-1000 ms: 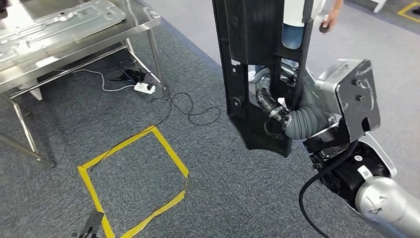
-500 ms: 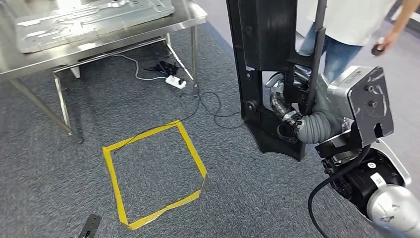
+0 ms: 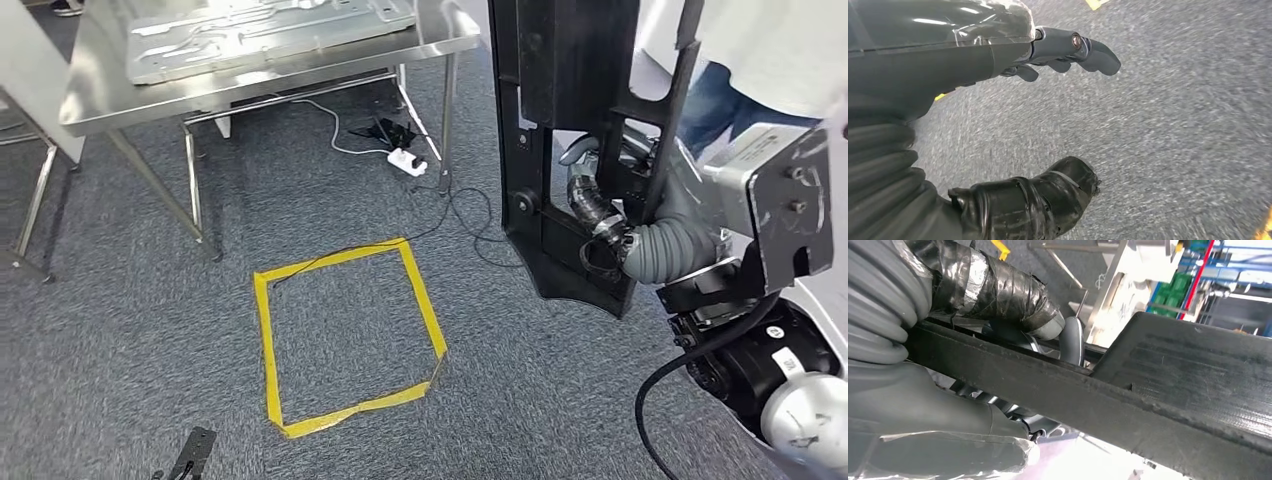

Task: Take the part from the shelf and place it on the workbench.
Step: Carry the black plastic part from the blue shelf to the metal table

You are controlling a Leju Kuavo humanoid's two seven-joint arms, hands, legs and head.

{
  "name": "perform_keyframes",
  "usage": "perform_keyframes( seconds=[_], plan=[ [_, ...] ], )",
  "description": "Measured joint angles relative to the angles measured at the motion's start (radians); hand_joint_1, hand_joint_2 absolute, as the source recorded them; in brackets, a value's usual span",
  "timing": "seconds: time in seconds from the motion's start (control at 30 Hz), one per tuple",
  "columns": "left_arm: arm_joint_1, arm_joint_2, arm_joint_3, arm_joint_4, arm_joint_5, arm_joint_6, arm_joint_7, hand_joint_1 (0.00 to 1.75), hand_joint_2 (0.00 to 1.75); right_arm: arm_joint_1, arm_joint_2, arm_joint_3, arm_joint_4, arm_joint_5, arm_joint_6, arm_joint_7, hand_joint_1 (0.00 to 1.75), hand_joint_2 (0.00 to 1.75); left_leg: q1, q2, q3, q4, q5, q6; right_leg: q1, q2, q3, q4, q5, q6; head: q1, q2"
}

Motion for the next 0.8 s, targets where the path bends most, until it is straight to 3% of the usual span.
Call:
perform_keyframes(
  seconds=[0.07, 0.1, 0.17, 0.2, 0.27, 0.33, 0.4, 0.43, 0.5, 0.57, 0.63, 0.7, 0.73, 0.8],
  plan=[
    [-0.001, 0.0, 0.0, 0.0, 0.003, -0.002, -0.002, 0.0, 1.75, 0.002, -0.005, -0.007, -0.013, 0.015, -0.001, 0.004, 1.75, 1.75, -0.008, 0.037, 0.052, -0.097, 0.028, 0.01, 0.005, -0.02, 0.0, 0.009, -0.009, 0.01, 0.0, 0.0],
    [-0.001, 0.0, 0.0, 0.0, 0.003, -0.003, 0.0, 0.0, 1.75, 0.002, -0.008, -0.013, -0.021, 0.021, -0.002, 0.009, 1.75, 1.75, -0.012, 0.046, 0.061, -0.117, 0.029, 0.017, 0.009, -0.029, 0.0, 0.011, -0.012, 0.015, 0.002, 0.0],
    [0.004, -0.001, 0.001, 0.0, 0.003, -0.004, 0.003, 0.0, 1.75, 0.004, -0.012, -0.02, -0.033, 0.028, -0.002, 0.017, 1.75, 1.75, -0.014, 0.03, 0.06, -0.12, 0.028, 0.031, 0.012, -0.047, 0.004, 0.01, -0.015, 0.024, 0.004, 0.0],
    [0.006, -0.001, 0.001, 0.0, 0.003, -0.004, 0.004, 0.0, 1.75, 0.004, -0.014, -0.022, -0.038, 0.029, -0.002, 0.02, 1.75, 1.75, -0.013, 0.02, 0.061, -0.123, 0.03, 0.036, 0.009, -0.044, 0.006, 0.012, -0.019, 0.03, 0.005, 0.0],
    [0.005, -0.001, 0.001, 0.0, 0.003, -0.005, 0.005, 0.0, 1.75, 0.005, -0.02, -0.027, -0.047, 0.031, -0.002, 0.021, 1.75, 1.75, -0.01, -0.001, 0.065, -0.129, 0.034, 0.047, 0.002, -0.001, -0.01, 0.054, -0.052, 0.041, 0.008, 0.0],
    [0.002, -0.001, 0.001, 0.0, 0.003, -0.004, 0.005, 0.0, 1.75, 0.009, -0.027, -0.034, -0.053, 0.034, -0.002, 0.021, 1.75, 1.75, -0.008, -0.022, 0.066, -0.131, 0.036, 0.055, -0.001, 0.048, -0.066, 0.171, -0.111, 0.045, 0.012, 0.0],
    [0.002, -0.001, 0.002, 0.0, 0.001, -0.002, 0.004, 0.0, 1.75, 0.021, -0.029, -0.037, -0.056, 0.035, -0.001, 0.021, 1.75, 1.75, -0.008, -0.046, 0.065, -0.13, 0.037, 0.058, -0.001, 0.059, -0.123, 0.276, -0.141, 0.046, 0.012, 0.0],
    [0.002, -0.001, 0.002, 0.0, 0.001, 0.0, 0.004, 0.0, 1.75, 0.027, -0.029, -0.037, -0.056, 0.036, 0.0, 0.022, 1.75, 1.75, -0.009, -0.058, 0.065, -0.13, 0.037, 0.058, -0.001, 0.06, -0.13, 0.282, -0.129, 0.045, 0.013, 0.0],
    [0.002, -0.001, 0.003, 0.0, -0.001, 0.003, 0.003, 0.0, 1.75, 0.034, -0.029, -0.038, -0.057, 0.038, 0.003, 0.021, 1.75, 1.75, -0.008, -0.086, 0.066, -0.129, 0.038, 0.057, -0.002, 0.074, -0.091, 0.188, -0.063, 0.04, 0.013, 0.0],
    [0.001, -0.003, 0.003, 0.0, -0.004, 0.004, 0.003, 0.0, 1.75, 0.035, -0.029, -0.04, -0.061, 0.04, 0.006, 0.018, 1.75, 1.75, -0.009, -0.11, 0.062, -0.127, 0.04, 0.051, -0.004, 0.118, -0.035, 0.064, -0.015, 0.032, 0.013, 0.0],
    [0.0, -0.005, 0.003, 0.0, -0.006, 0.006, 0.003, 0.0, 1.75, 0.036, -0.029, -0.041, -0.064, 0.041, 0.008, 0.015, 1.75, 1.75, -0.008, -0.131, 0.055, -0.127, 0.045, 0.039, -0.002, 0.139, -0.015, 0.018, -0.009, 0.028, 0.012, 0.0],
    [0.001, -0.005, 0.004, 0.0, -0.006, 0.008, 0.005, 0.0, 1.75, 0.036, -0.029, -0.041, -0.066, 0.042, 0.012, 0.014, 1.75, 1.75, -0.005, -0.146, 0.048, -0.131, 0.05, 0.026, -0.002, 0.115, -0.011, 0.011, -0.003, 0.021, 0.013, 0.0],
    [0.002, -0.006, 0.004, 0.0, -0.007, 0.008, 0.007, 0.0, 1.75, 0.036, -0.028, -0.041, -0.066, 0.042, 0.015, 0.014, 1.75, 1.75, -0.006, -0.131, 0.042, -0.124, 0.045, 0.021, -0.004, 0.103, -0.008, 0.005, 0.001, 0.014, 0.011, 0.0],
    [0.001, -0.007, 0.004, 0.0, -0.007, 0.009, 0.01, 0.0, 1.75, 0.033, -0.028, -0.041, -0.069, 0.042, 0.021, 0.014, 1.75, 1.75, -0.008, -0.073, 0.01, -0.058, 0.003, 0.014, -0.008, 0.076, -0.002, -0.004, 0.005, 0.003, 0.005, 0.0]
  ],
)
